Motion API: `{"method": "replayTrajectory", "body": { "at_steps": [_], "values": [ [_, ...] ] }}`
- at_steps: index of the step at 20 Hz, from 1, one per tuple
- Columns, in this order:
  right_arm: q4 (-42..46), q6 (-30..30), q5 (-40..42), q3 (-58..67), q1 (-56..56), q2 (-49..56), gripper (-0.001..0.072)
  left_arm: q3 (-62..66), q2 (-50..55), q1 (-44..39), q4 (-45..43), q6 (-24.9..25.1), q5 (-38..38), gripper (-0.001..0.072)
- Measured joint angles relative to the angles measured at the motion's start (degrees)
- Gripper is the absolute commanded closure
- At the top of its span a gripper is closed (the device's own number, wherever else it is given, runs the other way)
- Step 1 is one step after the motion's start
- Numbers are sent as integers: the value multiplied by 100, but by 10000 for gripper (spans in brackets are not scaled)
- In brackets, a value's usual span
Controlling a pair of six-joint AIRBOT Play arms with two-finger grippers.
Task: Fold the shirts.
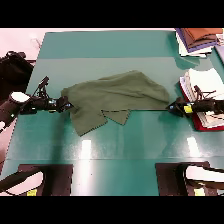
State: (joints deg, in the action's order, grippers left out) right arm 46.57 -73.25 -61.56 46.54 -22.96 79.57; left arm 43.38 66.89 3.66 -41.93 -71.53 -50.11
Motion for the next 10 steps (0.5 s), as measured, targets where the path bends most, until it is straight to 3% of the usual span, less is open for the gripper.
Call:
{"method": "replayTrajectory", "body": {
  "at_steps": [1,3,4,5,10],
  "values": [
    [-13,-9,118,55,149,68,362,0,0,0,0,0,0,685],
    [-13,-37,321,210,446,258,492,0,0,0,0,0,0,684],
    [-17,-57,387,306,595,350,520,0,0,0,0,0,0,685],
    [-9,-57,442,400,726,415,666,0,0,0,0,0,0,685],
    [70,61,525,1012,1198,289,693,221,-48,0,-7,0,-269,686]
  ]
}}
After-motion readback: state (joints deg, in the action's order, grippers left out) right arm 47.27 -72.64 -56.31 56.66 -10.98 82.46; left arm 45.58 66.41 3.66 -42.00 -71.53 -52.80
